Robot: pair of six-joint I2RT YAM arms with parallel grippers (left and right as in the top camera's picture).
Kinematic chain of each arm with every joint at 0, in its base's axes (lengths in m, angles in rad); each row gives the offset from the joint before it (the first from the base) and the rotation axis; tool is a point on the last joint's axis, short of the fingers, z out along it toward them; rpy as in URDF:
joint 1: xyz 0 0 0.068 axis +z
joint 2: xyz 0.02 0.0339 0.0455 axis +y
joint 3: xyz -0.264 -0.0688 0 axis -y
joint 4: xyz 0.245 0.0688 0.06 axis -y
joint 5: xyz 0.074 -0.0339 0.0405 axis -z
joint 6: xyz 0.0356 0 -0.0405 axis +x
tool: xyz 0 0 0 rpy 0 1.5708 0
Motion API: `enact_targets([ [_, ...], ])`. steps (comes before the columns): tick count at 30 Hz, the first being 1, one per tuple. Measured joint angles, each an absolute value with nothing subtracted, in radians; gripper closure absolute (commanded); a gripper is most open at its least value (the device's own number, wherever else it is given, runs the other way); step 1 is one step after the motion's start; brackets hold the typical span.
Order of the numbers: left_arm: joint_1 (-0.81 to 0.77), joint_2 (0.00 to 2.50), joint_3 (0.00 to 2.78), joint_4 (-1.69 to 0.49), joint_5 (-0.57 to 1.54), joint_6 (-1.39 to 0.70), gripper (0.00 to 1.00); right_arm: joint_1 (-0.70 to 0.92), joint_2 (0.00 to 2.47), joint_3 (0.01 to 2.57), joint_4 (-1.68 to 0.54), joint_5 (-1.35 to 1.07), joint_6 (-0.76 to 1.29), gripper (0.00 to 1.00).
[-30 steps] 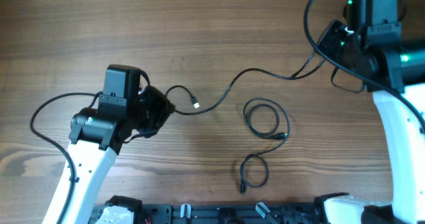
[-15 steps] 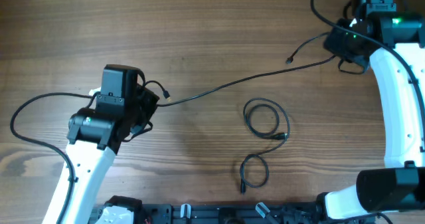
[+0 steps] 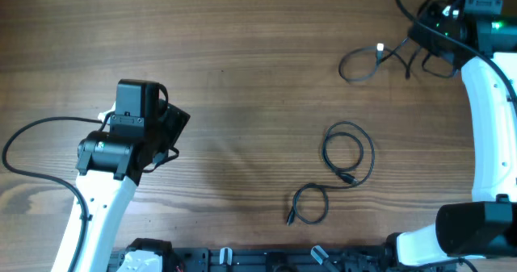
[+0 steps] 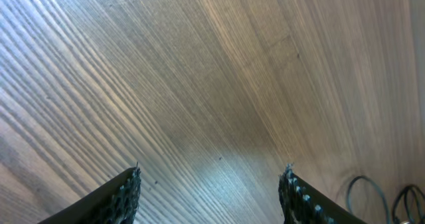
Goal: Untangle cables
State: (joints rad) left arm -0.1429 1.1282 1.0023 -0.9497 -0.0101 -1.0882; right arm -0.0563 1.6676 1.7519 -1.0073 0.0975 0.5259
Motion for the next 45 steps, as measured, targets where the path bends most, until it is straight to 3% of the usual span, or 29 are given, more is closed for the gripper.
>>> enact_targets([
  [3, -0.143, 1.129, 1.002, -0.954, -0.01, -1.088, 0.3, -0.097, 1.668, 1.752, -0.937, -0.037, 0.587, 0.96],
  [7, -0.143, 1.143, 1.002, -0.958, -0.01, -1.088, 0.3, -0.192, 1.667, 1.752, -0.907, -0.041, 0.616, 0.96],
  [19, -0.143, 1.159, 1.002, -0.965, -0.01, -1.088, 0.29, -0.449, 1.858, 1.752, -0.794, 0.113, 0.364, 0.96],
  [28, -0.143, 1.16, 1.002, -0.965, -0.007, -1.088, 0.29, -0.469, 1.933, 1.749, -0.55, 0.213, 0.286, 0.96],
  [45, -0.143, 1.16, 1.002, -0.96, 0.005, -1.088, 0.27, -0.473, 2.022, 1.75, -0.701, 0.208, 0.219, 0.96],
])
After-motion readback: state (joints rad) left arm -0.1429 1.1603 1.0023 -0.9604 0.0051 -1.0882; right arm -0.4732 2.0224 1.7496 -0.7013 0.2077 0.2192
